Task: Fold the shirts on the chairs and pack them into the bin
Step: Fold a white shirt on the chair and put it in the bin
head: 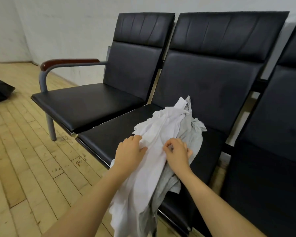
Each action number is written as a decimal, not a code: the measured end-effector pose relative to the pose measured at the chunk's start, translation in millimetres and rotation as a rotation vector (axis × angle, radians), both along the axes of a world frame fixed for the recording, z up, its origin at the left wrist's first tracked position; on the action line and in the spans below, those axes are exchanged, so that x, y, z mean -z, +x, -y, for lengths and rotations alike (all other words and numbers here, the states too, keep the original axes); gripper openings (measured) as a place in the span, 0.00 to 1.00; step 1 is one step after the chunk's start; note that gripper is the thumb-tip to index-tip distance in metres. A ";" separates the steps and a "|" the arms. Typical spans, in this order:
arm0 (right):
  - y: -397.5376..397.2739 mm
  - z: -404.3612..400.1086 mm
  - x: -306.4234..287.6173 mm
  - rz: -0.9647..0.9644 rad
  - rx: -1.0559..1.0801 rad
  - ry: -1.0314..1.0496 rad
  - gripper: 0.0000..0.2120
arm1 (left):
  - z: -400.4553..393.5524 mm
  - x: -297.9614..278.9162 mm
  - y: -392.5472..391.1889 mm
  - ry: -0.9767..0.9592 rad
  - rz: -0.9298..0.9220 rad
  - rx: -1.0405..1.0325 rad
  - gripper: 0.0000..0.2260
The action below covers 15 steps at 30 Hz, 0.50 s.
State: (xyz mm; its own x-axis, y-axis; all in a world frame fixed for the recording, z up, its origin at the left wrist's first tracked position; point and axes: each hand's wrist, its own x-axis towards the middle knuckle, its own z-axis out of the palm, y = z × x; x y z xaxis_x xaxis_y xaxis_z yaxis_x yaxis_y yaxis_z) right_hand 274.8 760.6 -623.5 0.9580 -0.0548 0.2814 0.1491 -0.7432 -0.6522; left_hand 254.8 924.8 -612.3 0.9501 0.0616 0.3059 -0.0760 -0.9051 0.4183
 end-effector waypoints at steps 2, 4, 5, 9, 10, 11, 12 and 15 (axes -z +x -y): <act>-6.0 7.3 -3.4 0.077 0.006 0.034 0.06 | -3.4 2.8 -3.9 -0.019 0.014 0.039 0.17; -12.5 12.7 -5.4 0.148 -0.004 0.066 0.07 | -3.1 2.5 -9.9 -0.132 0.037 0.085 0.17; -15.1 14.6 -6.4 0.176 -0.013 0.080 0.08 | -2.0 1.0 -13.2 -0.205 0.060 0.100 0.17; -23.3 22.0 -17.9 0.245 -0.018 0.108 0.09 | 5.1 -9.6 -20.2 -0.413 0.180 0.107 0.15; -25.2 24.0 -23.5 0.255 -0.018 0.128 0.08 | 7.4 -14.0 -20.2 -0.444 0.212 0.104 0.14; -27.2 26.3 -29.5 0.250 -0.019 0.165 0.07 | 10.0 -18.9 -20.1 -0.459 0.248 0.103 0.14; -29.6 28.5 -36.1 0.238 -0.023 0.213 0.07 | 12.5 -24.0 -19.3 -0.457 0.293 0.108 0.13; -33.3 37.9 -52.6 0.279 -0.011 0.311 0.10 | 17.5 -44.9 -15.9 -0.365 0.411 0.111 0.12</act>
